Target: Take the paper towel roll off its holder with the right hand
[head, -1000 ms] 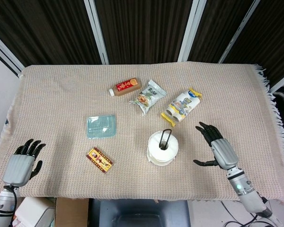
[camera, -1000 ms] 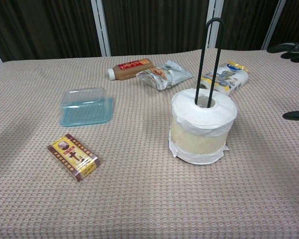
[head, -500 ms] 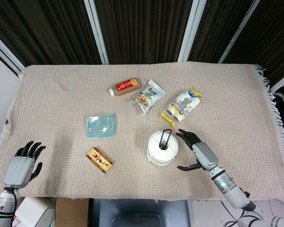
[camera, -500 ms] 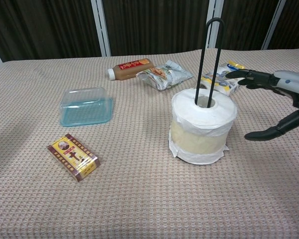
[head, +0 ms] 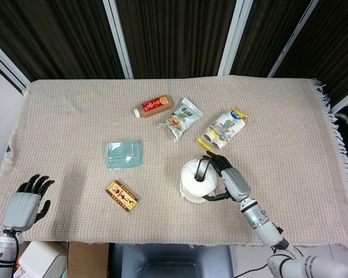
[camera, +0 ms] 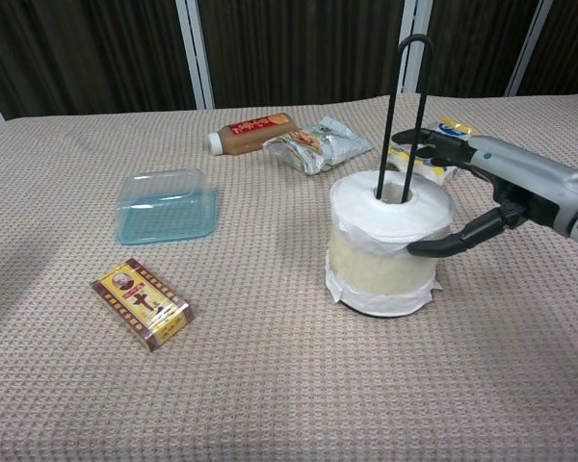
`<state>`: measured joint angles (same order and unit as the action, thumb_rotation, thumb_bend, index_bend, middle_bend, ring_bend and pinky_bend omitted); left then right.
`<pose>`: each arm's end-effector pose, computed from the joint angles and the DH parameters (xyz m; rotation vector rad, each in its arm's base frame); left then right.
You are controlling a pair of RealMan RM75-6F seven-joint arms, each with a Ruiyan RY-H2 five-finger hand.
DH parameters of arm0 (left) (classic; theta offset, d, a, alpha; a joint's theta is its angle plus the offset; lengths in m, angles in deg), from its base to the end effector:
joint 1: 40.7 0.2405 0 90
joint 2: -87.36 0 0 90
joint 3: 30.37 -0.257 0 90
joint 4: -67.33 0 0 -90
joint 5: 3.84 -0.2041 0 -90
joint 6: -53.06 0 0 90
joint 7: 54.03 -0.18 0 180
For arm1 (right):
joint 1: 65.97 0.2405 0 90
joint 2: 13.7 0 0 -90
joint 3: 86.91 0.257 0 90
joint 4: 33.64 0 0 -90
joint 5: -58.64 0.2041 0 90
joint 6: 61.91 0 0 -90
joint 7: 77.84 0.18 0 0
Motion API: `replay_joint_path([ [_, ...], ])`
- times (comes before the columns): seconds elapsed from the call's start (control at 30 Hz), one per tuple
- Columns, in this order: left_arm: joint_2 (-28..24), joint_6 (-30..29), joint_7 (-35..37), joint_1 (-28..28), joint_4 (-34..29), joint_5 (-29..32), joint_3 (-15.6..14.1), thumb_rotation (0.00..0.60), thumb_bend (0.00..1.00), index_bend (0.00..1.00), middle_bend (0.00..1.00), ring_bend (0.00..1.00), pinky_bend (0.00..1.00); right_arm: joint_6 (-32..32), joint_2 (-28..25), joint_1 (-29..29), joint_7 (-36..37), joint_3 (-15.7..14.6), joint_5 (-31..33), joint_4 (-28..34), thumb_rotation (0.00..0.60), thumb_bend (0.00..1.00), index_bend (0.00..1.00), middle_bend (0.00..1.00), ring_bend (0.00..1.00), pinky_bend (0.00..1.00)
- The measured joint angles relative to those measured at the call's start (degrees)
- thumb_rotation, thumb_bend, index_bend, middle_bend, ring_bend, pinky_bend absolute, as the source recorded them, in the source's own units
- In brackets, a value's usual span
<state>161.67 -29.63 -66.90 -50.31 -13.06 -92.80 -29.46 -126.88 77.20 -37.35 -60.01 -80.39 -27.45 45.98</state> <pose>-0.3113 0.2373 0.1089 -1.5833 -0.6713 -0.7545 -0.1837 -0.3198 -0.0179 1.6671 -1.3453 1.3523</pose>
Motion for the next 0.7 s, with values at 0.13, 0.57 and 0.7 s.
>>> replay_joint_path([
  [0.13,0.1,0.1,0.6,0.1,0.5,0.2,-0.1,0.6,0.45,0.25,0.19,0.14,0.33,2.3,1.0,1.1,3.1,0.4,1.3,-0.9,0.6,0.0,0.0,0.0,0.0,0.07],
  [0.57,0.6,0.4,2.7,0.3,2.3,0.8,-0.3,0.6,0.45,0.25,0.19,0.14,0.33,-3.4,8.0,1.2,4.9,1.4,0.7,-10.4,0.6,0.0,0.48,0.48,0.44,0.61],
  [0.7,0.6,0.3,2.9,0.3,2.6,0.8,-0.2,0.6,0.46,0.25,0.19,0.14,0.33,-6.4,10.4,0.7,5.8,1.9,-0.1,-13.7,0.6,0.0,0.61,0.55,0.5,0.67],
])
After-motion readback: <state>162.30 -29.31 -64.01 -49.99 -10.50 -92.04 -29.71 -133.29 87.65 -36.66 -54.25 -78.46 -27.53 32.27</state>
